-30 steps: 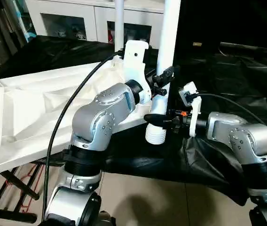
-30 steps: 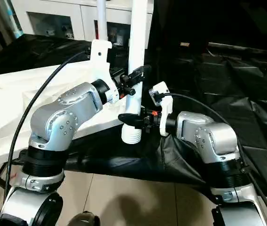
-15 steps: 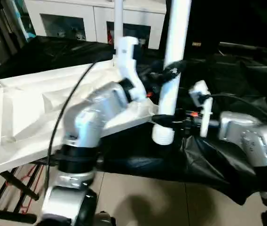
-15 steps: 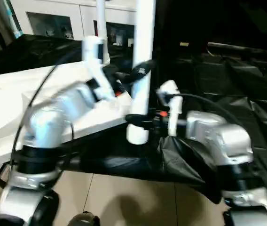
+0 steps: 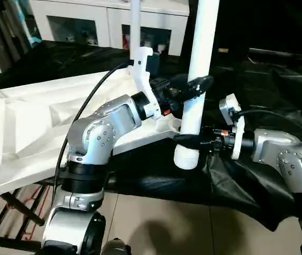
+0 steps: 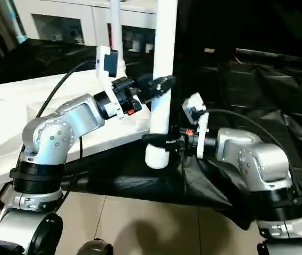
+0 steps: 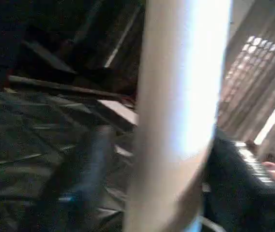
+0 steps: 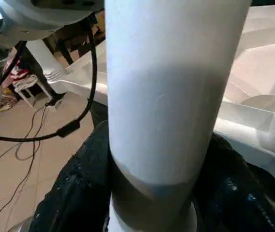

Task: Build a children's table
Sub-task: Insert table leg to table base

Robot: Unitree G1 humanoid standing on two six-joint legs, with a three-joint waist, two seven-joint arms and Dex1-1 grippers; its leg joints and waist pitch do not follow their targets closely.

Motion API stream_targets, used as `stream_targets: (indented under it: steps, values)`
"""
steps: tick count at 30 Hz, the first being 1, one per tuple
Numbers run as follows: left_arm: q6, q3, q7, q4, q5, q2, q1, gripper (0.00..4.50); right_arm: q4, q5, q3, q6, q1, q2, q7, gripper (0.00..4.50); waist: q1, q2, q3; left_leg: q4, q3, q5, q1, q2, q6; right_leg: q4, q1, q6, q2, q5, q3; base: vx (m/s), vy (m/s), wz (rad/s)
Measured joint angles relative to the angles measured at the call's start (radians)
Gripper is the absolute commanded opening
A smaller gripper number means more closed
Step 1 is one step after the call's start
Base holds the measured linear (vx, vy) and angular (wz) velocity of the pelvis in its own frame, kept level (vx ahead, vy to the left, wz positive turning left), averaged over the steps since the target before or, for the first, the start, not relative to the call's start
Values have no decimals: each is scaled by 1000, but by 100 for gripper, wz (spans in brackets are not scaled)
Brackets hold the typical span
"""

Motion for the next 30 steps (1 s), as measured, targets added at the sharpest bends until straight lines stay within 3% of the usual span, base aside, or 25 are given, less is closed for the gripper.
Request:
stream_targets:
  steps: [1, 3, 6, 12, 13, 14, 17, 22, 30]
  values:
    - [0, 0, 0, 0, 0, 1, 0, 267, -7, 0, 0, 0, 0, 0, 1, 187, -1, 0, 0, 0, 0, 0, 0, 0, 0, 0, 0, 0, 0, 0, 0, 0, 0, 0]
    - [0, -1, -5, -4, -2, 0, 0, 280, -10, 0, 0, 0, 1, 0, -1, 187, 0, 0, 0, 0, 0, 0, 0, 0, 0, 0, 0, 0, 0, 0, 0, 0, 0, 0]
    - [0, -3, -8, -6, -3, 0, 0, 237, -10, 0, 0, 0, 1, 0, -1, 187, 0, 0, 0, 0, 0, 0, 0, 0, 0, 0, 0, 0, 0, 0, 0, 0, 0, 0]
    - [-1, -7, 7, -16, 1, -3, 1, 195, -10, -3, 0, -6, 3, 0, -3, 187, 1, 0, 0, 0, 0, 0, 0, 0, 0, 0, 0, 0, 0, 0, 0, 0, 0, 0]
    - [-1, -9, 8, -17, 1, -2, 1, 194, -10, -3, 0, -7, 3, 0, -3, 187, 0, 0, 0, 0, 0, 0, 0, 0, 0, 0, 0, 0, 0, 0, 0, 0, 0, 0]
    - [-1, -11, 10, -19, 3, -2, 1, 191, -10, -3, 0, -10, 5, 0, -3, 222, 0, 0, 0, 0, 0, 0, 0, 0, 0, 0, 0, 0, 0, 0, 0, 0, 0, 0]
    - [-13, -24, 23, -22, 27, 3, 1, 185, -10, -3, 0, -11, 8, 11, -15, 260, 0, 0, 0, 0, 0, 0, 0, 0, 0, 0, 0, 0, 0, 0, 0, 0, 0, 0]
    - [-32, -49, 44, -34, 59, 8, 1, 182, -10, -3, -1, -13, 8, 27, -34, 298, 1, 0, 0, 0, 0, 0, 0, 0, 0, 0, 0, 0, 0, 0, 0, 0, 0, 0]
    - [-44, -72, 67, -34, 111, 32, 3, 182, 34, -18, -12, -17, -24, 57, -102, 301, -1, 0, 0, 0, 0, 0, 0, 0, 0, 1, 0, 0, 0, 0, 0, 0, 0, 0]
